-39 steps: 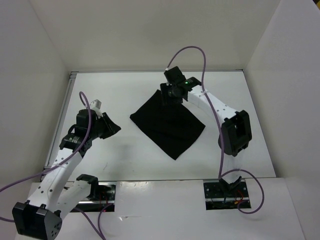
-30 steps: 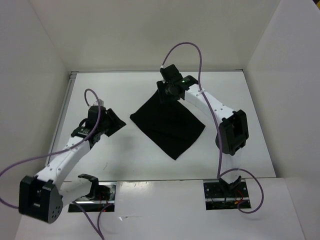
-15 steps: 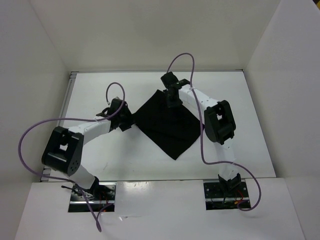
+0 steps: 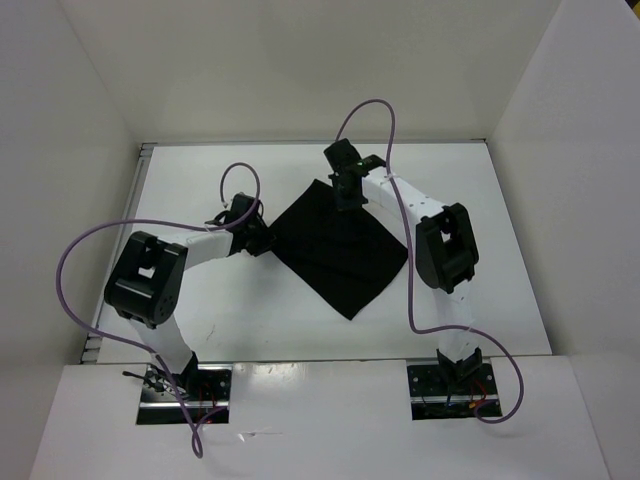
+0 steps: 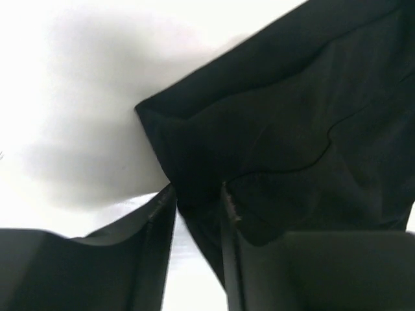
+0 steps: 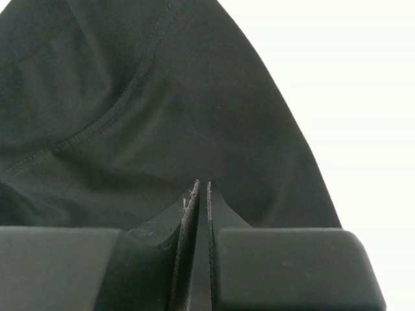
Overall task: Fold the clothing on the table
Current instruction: Flatten the skirt out
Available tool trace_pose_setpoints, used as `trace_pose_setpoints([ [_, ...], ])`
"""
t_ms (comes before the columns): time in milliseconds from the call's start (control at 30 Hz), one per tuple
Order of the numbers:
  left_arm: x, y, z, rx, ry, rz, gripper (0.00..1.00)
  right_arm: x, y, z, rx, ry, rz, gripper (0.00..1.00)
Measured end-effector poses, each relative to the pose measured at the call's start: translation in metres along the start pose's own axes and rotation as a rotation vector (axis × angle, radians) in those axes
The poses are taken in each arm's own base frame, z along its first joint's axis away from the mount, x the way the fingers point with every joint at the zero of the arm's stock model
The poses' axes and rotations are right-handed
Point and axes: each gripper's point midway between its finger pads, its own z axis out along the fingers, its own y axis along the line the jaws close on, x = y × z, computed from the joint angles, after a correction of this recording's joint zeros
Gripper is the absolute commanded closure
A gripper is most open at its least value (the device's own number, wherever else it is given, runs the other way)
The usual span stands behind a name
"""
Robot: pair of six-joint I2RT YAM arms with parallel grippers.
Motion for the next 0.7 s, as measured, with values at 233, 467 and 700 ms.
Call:
trace_pose_setpoints([
  [233, -0.004, -0.002, 0.011, -0.001, -0.001, -0.007, 1.0, 0.015, -0.004, 0.005, 0.014, 0.038, -0.009, 0.86],
  [467, -0.008, 0.001, 0.006, -0.009, 0.0, 0.009, 1.0, 0.033, -0.013, 0.013, 0.041, 0.087, -0.006, 0.86],
  [700, -0.032, -0.014, -0.055, 0.03, -0.08, 0.07, 1.0, 0.087, -0.048, 0.029, 0.12, 0.223, 0.048, 0.86],
])
